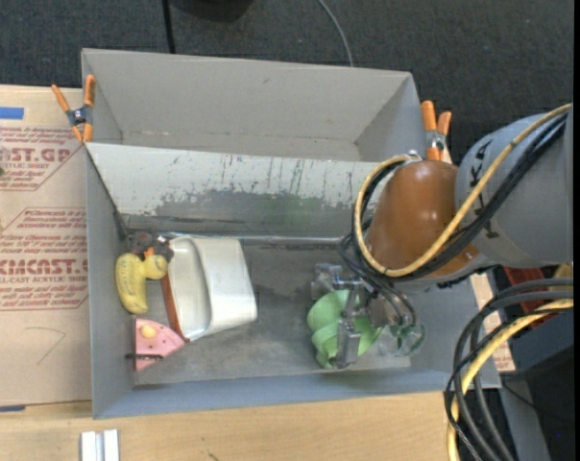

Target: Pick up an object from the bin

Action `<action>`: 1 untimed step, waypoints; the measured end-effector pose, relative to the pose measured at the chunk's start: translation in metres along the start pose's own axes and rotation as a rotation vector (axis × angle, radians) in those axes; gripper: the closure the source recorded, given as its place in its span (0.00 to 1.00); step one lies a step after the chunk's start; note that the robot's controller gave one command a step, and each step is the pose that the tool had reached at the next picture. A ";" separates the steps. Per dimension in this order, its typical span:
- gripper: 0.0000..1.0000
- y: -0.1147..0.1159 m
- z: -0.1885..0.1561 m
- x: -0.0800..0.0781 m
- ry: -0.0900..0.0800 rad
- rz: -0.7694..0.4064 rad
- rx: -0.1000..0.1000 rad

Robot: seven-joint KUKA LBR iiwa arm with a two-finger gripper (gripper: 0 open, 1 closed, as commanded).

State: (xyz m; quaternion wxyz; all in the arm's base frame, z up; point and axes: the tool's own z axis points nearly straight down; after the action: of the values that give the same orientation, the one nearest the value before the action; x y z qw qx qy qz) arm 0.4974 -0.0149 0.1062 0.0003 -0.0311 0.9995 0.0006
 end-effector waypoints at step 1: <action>1.00 0.021 0.020 -0.019 -0.050 -0.431 0.005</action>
Offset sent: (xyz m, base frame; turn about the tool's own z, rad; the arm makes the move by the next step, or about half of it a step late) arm 0.0000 0.0000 0.0000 0.0000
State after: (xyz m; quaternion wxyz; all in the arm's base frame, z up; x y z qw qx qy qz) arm 0.5147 0.0076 0.0866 0.0254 -0.2441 0.9694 -0.0014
